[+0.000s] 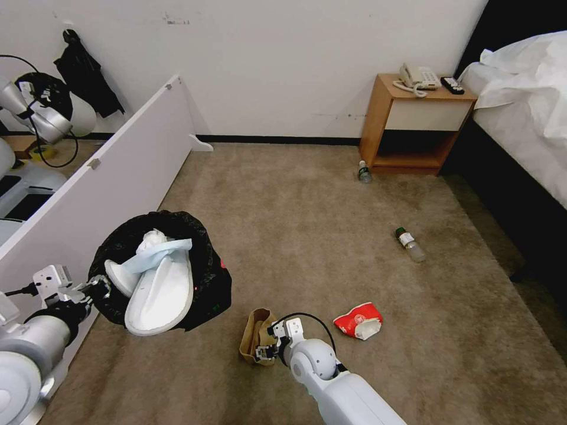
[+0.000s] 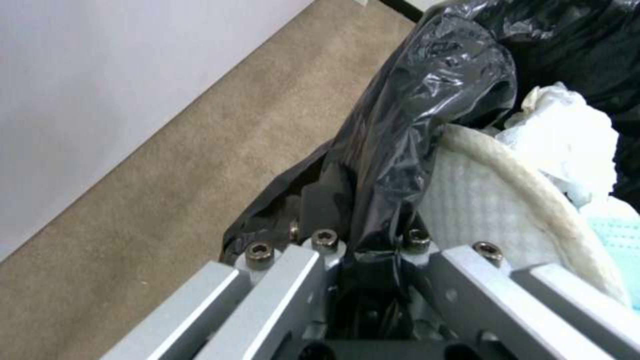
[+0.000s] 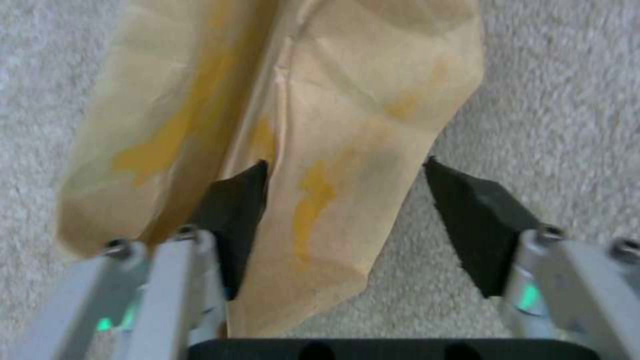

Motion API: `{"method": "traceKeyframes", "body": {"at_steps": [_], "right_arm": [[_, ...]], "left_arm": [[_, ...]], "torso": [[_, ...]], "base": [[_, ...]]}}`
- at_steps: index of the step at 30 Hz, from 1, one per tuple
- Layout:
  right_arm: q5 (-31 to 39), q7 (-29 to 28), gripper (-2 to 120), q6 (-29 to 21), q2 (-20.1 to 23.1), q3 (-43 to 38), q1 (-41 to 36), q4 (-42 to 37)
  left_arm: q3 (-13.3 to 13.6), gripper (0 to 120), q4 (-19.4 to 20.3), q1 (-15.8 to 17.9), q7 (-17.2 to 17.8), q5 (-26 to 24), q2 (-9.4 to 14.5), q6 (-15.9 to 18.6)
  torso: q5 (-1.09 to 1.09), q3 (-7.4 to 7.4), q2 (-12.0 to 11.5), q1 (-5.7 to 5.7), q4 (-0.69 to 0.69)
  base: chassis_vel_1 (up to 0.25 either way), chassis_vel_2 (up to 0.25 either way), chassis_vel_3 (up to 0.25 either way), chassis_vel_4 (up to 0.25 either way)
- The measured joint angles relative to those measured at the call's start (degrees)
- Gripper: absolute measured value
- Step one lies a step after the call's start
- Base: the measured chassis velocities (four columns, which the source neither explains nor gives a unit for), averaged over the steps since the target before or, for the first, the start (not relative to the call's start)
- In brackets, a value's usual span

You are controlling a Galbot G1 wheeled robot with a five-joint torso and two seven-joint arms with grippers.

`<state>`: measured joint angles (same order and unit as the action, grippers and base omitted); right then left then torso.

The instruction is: Pick up the trash bin, then pick up the garbage from the floor and place it into the trash bin.

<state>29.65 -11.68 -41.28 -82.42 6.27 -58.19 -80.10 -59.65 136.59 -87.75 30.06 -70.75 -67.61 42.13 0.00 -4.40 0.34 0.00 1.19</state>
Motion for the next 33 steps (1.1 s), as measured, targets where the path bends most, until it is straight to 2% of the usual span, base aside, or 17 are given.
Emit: {"method": "traceKeyframes", "body": {"at_steps": [1, 4, 7, 9, 10, 12, 13, 17, 30, 33], "right_arm": [[0.0, 0.0, 61, 0.0, 0.0, 0.0, 0.0, 0.0], [0.4, -0.1, 45, -0.5, 0.1, -0.1, -0.1, 0.2], [0.4, -0.1, 39, -0.6, 0.2, -0.2, -0.1, 0.2], [0.4, 0.1, 25, -0.6, 0.6, -0.3, -0.2, 0.0], [0.4, 0.1, 25, -0.6, 0.6, -0.3, -0.2, 0.0], [0.2, 0.3, 15, -0.6, 0.8, -0.4, -0.3, -0.1], [0.2, 0.3, 15, -0.6, 0.8, -0.4, -0.3, -0.1], [-0.3, 0.3, 0, -0.3, 1.4, -0.6, -0.9, -0.3], [-0.2, 0.1, 0, 1.6, 3.3, -1.2, -2.0, -2.2], [-0.6, 0.1, 0, 4.2, 4.1, -1.5, -2.5, -3.8]], "left_arm": [[0.0, 1, 0.0, 0.0, 0.0, 0.0, 0.0, 0.0], [0.0, 1, 0.0, 0.0, 0.0, 0.0, 0.0, 0.0], [0.0, 1, 0.0, 0.0, 0.0, -0.1, 0.0, 0.0], [0.0, 1, 0.1, 0.0, 0.0, -0.1, 0.1, 0.0], [0.0, 1, 0.1, 0.0, 0.0, -0.1, 0.1, 0.0], [0.1, 1, 0.1, 0.0, 0.0, -0.1, 0.0, 0.0], [0.1, 1, 0.1, 0.0, 0.0, -0.1, 0.0, 0.0], [0.3, 1, 0.1, 0.0, 0.0, -0.1, 0.0, 0.0], [1.2, 1, -0.1, 0.2, 0.0, 0.1, -0.1, 0.0], [1.5, 1, -0.1, 0.0, 0.0, 0.3, 0.0, 0.0]], "torso": [[0.0, 0.0, 0.0, 0.0, 0.0], [0.01, 0.0, 0.0, 0.0, -0.01], [0.01, 0.0, 0.0, 0.0, -0.01], [0.02, 0.0, 0.0, 0.0, -0.01], [0.02, 0.0, 0.0, 0.0, -0.01], [0.02, 0.0, 0.0, 0.0, -0.02], [0.02, 0.0, 0.0, 0.0, -0.02], [0.02, 0.01, 0.0, 0.0, 0.01], [0.0, 0.0, 0.0, 0.0, 0.01], [-0.02, 0.0, 0.0, 0.0, 0.03]], "base": [[0.0, 0.0, 0.0, 0.0], [0.0, 0.0, 0.0, 0.0], [0.0, 0.0, 0.0, 0.0], [0.0, 0.0, 0.0, 0.0], [0.0, 0.0, 0.0, 0.0], [0.0, 0.0, 0.0, 0.0], [0.0, 0.0, 0.0, 0.0], [0.0, 0.0, 0.0, 0.0], [0.0, 0.0, 0.0, 0.0], [0.0, 0.0, 0.0, 0.0]]}}
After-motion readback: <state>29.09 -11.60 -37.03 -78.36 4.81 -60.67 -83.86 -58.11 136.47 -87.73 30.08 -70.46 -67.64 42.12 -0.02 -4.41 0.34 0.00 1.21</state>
